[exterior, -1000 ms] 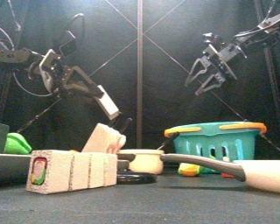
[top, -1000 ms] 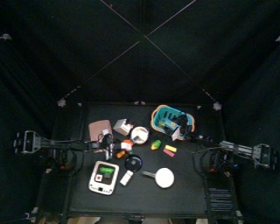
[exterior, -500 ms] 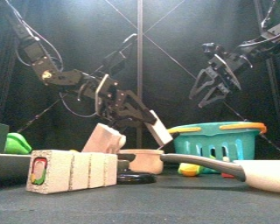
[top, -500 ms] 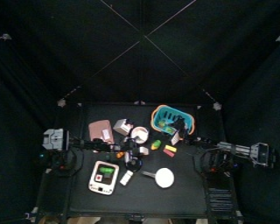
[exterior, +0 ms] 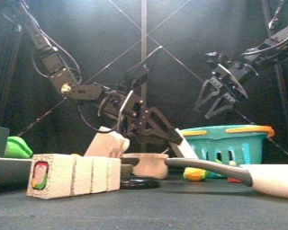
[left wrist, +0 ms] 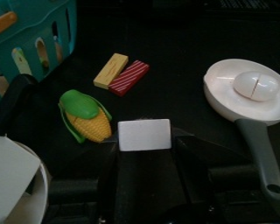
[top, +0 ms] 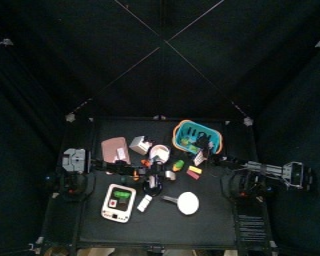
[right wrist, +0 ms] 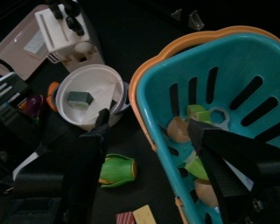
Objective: Grab rice
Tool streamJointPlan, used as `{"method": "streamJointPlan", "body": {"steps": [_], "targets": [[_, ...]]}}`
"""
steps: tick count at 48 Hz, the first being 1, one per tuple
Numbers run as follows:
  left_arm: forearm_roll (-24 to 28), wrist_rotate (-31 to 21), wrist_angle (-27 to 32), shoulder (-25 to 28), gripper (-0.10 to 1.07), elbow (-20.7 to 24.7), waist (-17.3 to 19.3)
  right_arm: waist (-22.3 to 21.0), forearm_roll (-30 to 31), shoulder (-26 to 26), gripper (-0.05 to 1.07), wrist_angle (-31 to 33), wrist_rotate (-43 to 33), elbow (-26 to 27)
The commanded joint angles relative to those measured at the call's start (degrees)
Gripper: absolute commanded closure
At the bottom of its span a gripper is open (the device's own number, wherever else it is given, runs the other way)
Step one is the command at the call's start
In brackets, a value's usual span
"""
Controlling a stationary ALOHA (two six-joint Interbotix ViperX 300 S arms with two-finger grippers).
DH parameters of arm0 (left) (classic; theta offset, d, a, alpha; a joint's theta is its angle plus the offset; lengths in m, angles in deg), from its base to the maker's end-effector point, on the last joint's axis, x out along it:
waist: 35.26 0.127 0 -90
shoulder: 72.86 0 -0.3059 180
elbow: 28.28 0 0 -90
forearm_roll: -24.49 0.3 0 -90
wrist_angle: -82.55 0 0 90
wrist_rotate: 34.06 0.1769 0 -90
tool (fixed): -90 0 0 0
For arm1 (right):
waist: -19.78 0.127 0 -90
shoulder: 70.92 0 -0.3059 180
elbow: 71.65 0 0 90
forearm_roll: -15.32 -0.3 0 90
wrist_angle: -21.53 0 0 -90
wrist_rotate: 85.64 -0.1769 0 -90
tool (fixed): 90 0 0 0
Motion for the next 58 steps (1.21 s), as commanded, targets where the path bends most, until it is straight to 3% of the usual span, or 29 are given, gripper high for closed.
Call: {"method": "streamJointPlan", "body": {"steps": [1, 21, 35, 44, 58], "targets": [[-1.1, 0.1, -0.2, -0.2, 0.41, 1.5, -0.4, -0.6, -0.1, -0.3, 0.02, -0.1, 0.2, 0.6], [-2.5, 0.3, 0.9, 1.5, 0.41, 2.4, -0.4, -2.8, -0.3, 0.0, 0.02, -0.2, 0.1, -0.4], [-2.2, 0.4, 7.4, 2.5, 0.4, 3.5, -0.8, -2.9, -0.4, 0.0, 0.02, -0.1, 0.1, -0.4], [-2.1, 0.4, 12.3, 2.3, 0.34, 4.4, -0.8, -2.9, -0.4, 0.0, 0.02, -0.1, 0.1, -0.4], [-1.9, 0.5, 13.8, 1.8, 0.23, 4.4, -0.6, -3.0, -0.4, 0.0, 0.02, -0.1, 0.1, -0.5]]}}
